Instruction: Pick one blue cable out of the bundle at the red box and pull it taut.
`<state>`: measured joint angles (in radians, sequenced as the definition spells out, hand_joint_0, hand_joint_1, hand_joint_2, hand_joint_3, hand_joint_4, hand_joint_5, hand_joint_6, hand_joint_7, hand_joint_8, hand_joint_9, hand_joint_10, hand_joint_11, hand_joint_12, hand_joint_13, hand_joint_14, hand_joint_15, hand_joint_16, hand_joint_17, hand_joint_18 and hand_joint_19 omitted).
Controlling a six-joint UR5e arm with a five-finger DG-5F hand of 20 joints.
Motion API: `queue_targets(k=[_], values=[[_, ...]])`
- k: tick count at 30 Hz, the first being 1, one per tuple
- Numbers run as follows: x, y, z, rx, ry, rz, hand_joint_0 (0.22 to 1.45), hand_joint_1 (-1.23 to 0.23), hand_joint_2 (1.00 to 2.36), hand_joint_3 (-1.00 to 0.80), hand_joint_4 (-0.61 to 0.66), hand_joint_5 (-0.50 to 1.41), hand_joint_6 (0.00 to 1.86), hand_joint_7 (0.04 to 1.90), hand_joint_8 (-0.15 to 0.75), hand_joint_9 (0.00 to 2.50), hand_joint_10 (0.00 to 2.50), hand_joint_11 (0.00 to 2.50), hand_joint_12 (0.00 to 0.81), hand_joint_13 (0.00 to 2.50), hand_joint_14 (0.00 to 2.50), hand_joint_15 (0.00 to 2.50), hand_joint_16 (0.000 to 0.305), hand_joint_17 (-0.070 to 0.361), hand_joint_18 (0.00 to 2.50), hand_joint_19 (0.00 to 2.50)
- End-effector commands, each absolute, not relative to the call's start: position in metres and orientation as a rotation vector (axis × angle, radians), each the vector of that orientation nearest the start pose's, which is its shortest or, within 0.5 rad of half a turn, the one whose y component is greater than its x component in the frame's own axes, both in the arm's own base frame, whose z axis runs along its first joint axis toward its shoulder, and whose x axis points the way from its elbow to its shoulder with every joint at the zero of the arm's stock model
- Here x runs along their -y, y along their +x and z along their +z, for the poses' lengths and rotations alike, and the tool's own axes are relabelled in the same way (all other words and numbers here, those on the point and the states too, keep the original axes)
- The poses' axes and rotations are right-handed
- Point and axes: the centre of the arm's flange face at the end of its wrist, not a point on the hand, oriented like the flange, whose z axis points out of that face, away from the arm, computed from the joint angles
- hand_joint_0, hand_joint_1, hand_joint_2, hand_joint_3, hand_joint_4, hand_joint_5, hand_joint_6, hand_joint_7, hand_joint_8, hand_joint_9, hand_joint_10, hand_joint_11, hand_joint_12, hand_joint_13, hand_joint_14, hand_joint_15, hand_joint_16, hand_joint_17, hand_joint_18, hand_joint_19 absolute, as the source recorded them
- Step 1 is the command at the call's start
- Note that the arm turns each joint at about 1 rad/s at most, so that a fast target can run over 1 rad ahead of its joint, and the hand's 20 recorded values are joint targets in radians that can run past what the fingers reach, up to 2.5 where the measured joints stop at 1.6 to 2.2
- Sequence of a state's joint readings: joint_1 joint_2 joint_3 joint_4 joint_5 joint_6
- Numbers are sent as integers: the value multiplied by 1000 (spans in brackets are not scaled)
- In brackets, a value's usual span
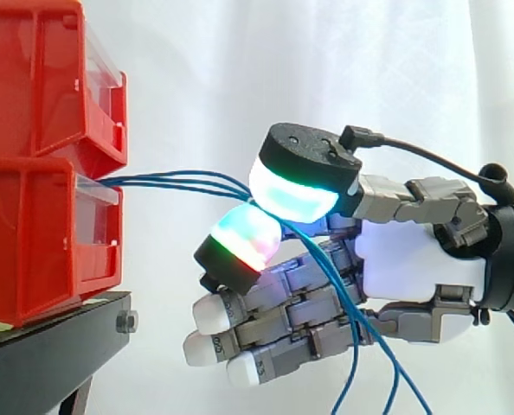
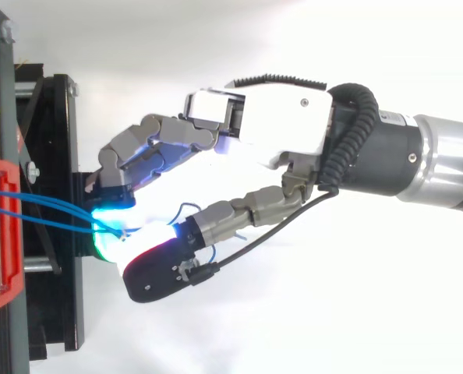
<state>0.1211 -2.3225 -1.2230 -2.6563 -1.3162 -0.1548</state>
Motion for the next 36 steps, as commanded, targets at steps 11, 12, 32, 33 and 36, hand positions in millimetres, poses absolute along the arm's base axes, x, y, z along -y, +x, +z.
queue_targets(k=[11,12,32,33,36], values=[[69,770,231,-1116,1115,1043,572,-822,1000,-500,211,-137,893,992,371,739,8,431,384,492,8,210,55,124,539,251],[69,770,231,-1115,1116,1042,571,-818,1000,-500,211,-136,892,992,376,747,8,424,385,496,8,208,55,124,539,259],[69,770,231,-1118,1112,1037,596,-803,1017,-138,216,-126,899,1072,400,802,8,467,402,532,8,208,58,130,580,266],[69,770,231,-1119,1111,1038,607,-831,1018,-133,192,-131,902,1102,394,787,9,474,397,526,8,209,56,127,572,263],[69,770,231,-1118,1112,1037,648,-903,1018,-154,144,-144,913,1159,374,754,9,478,389,512,8,203,54,122,566,239]])
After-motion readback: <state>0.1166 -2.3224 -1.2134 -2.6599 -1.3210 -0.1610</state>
